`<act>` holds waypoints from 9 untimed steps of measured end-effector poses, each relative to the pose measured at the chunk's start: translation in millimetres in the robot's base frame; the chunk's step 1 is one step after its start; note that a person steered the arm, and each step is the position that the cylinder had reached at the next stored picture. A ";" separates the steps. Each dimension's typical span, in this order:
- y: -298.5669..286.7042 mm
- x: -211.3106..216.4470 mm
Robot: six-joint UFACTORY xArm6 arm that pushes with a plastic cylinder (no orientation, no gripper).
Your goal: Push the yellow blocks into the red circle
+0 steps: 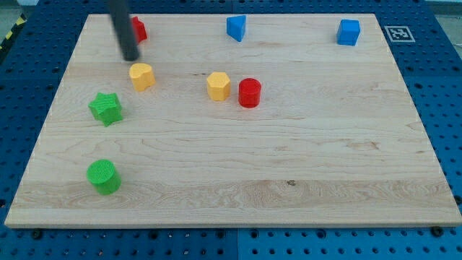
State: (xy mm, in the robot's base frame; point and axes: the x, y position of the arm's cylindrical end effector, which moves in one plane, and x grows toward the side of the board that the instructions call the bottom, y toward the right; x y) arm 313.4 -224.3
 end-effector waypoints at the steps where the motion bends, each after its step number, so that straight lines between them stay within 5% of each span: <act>1: -19.0 28.5; 4: 64.2 84.9; 6: 63.6 82.8; 7: 13.5 59.8; 9: 144.2 51.7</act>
State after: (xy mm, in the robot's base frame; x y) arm 365.2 -80.2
